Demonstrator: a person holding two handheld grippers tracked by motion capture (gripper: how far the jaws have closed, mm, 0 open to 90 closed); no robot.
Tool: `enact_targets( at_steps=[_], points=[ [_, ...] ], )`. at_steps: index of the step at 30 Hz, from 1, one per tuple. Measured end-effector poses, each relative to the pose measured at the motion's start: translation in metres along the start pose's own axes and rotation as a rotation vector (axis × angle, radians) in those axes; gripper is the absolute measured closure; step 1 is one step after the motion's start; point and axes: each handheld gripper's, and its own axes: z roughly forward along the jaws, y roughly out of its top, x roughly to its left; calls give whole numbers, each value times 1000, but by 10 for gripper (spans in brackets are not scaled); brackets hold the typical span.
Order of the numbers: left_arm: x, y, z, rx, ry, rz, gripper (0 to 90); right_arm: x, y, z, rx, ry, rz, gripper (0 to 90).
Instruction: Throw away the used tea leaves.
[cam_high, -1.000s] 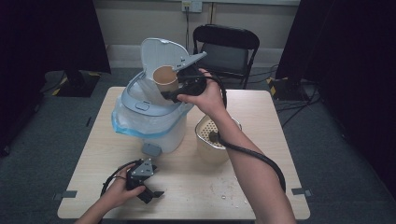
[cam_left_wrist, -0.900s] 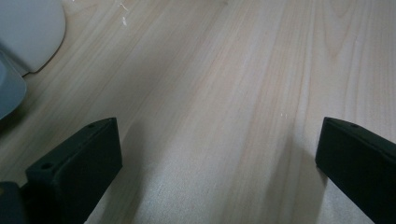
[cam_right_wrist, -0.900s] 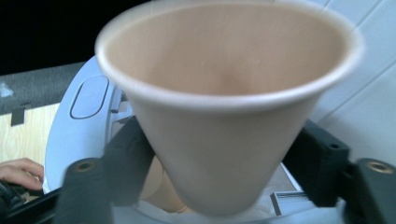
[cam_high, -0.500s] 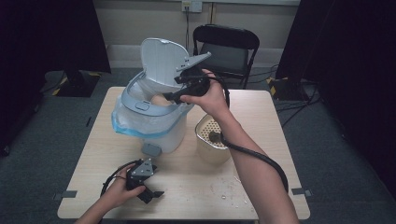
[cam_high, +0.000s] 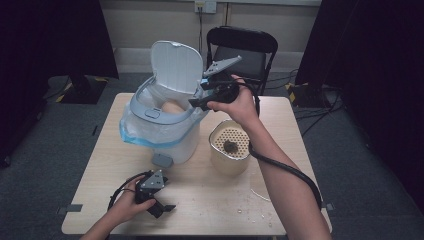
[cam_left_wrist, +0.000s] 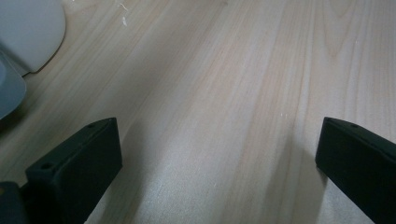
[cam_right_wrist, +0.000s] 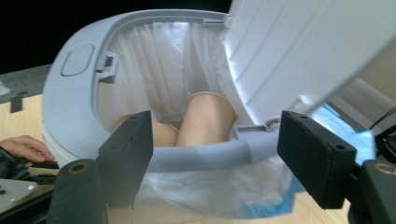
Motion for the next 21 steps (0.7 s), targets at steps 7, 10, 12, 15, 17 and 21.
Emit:
enact_targets(
  at_steps=[7, 10, 12, 15, 17, 21],
  points=[
    [0, 0, 0, 0, 0, 0, 0, -12, -3, -3, 8, -49, 22, 272],
    [0, 0, 0, 1, 2, 0, 0, -19, -3, 0, 4, -58, 42, 271],
    [0, 0, 0, 2, 3, 0, 0, -23, -3, 2, 3, -67, 49, 272],
    [0, 0, 0, 1, 3, 1, 0, -27, -1, 3, -7, -74, 59, 272],
    [0, 0, 0, 2, 3, 0, 0, -29, 0, 5, -10, -77, 61, 273],
    [0, 0, 0, 1, 0, 1, 0, -30, 3, 9, 0, -77, 56, 278]
  ],
)
